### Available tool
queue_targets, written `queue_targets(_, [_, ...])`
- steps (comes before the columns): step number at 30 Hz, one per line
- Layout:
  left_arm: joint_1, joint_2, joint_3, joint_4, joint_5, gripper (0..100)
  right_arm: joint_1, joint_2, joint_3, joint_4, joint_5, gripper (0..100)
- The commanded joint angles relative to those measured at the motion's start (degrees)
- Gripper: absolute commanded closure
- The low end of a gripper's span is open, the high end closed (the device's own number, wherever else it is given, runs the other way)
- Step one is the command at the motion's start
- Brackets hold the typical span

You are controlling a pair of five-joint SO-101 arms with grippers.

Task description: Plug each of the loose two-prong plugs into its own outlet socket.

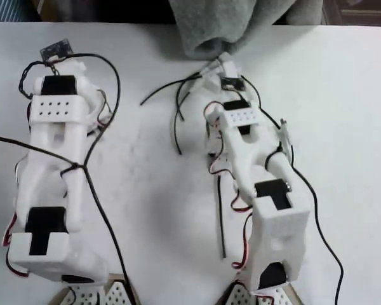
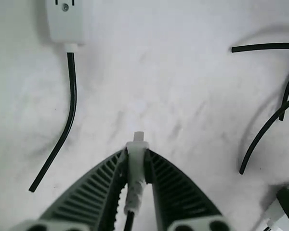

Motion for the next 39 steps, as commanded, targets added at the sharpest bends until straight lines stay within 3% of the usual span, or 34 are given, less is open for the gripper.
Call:
queue_targets(1, [-1.98,-0.13,-0.09,-1.93,0.53,98,-7.78,-0.75,-4.22,-0.04,7.56,96.7])
queue_targets(17, [-15.87,-0.22,-0.44,-7.3,0.62,98,-27.21,-0.48,-4.84,-17.54,39.56,96.7])
queue_targets(26, [-16.66,-0.22,-0.53,-7.3,0.62,98,-27.65,-0.4,-4.75,-10.24,40.7,76.9])
queue_targets(31, [-16.57,-0.13,-0.44,-7.3,0.62,98,-26.86,-2.33,-6.15,-9.45,39.91,74.3])
queue_targets(39, [-15.43,-0.13,-0.53,-8.7,0.0,97,-16.92,-9.89,-23.74,9.27,25.76,74.0])
